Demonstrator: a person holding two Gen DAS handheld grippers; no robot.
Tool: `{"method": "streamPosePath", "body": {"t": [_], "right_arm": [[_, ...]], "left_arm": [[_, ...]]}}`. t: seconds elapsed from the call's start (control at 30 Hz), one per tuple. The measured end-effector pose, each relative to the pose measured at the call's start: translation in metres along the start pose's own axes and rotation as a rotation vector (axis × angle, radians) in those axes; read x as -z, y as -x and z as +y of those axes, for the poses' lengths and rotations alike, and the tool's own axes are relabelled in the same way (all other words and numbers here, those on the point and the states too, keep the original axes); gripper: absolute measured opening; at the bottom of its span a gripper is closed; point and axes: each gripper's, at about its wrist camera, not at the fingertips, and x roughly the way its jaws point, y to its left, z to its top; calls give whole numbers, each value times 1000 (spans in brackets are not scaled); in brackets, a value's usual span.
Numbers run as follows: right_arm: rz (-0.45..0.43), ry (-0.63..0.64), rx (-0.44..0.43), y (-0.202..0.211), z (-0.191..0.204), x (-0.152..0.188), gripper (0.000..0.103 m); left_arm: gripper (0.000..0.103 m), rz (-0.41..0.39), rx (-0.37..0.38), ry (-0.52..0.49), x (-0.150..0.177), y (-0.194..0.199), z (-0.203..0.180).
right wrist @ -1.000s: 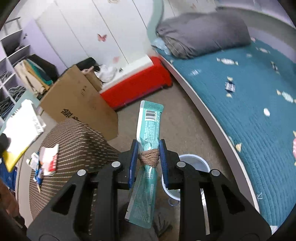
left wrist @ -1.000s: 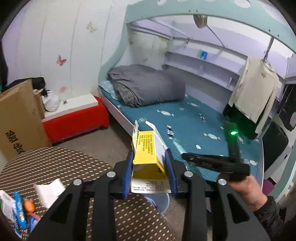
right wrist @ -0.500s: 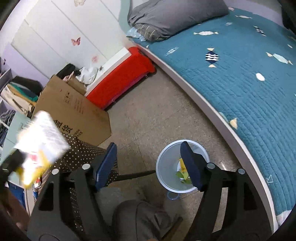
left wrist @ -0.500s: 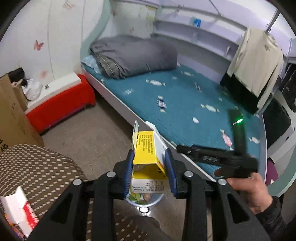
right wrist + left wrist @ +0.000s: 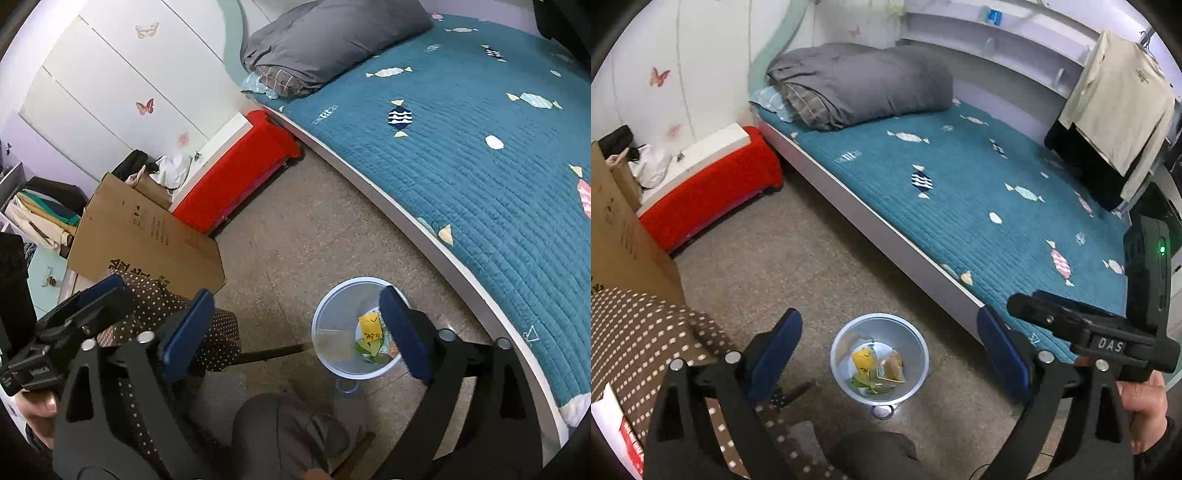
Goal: Collect trash
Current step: 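Return both tools to the table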
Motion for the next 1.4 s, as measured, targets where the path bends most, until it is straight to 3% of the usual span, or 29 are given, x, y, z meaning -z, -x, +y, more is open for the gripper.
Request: {"method": "streamPosePath", "body": {"t": [0.2, 0.43, 0.93, 1.4], "right_arm": [[-9, 18, 39, 0, 15, 9, 97], [-17, 62, 17, 9, 44, 17, 97], [-38, 238, -4, 38, 139, 33, 97], [-59, 502, 2, 52, 267, 64, 97]], "left_arm": [[95, -56, -41, 18, 11, 35, 7], [95, -125, -52, 33, 25, 78, 10], [96, -281, -61, 76, 67, 168, 29], [97, -396, -173, 219, 142, 256, 112]]}}
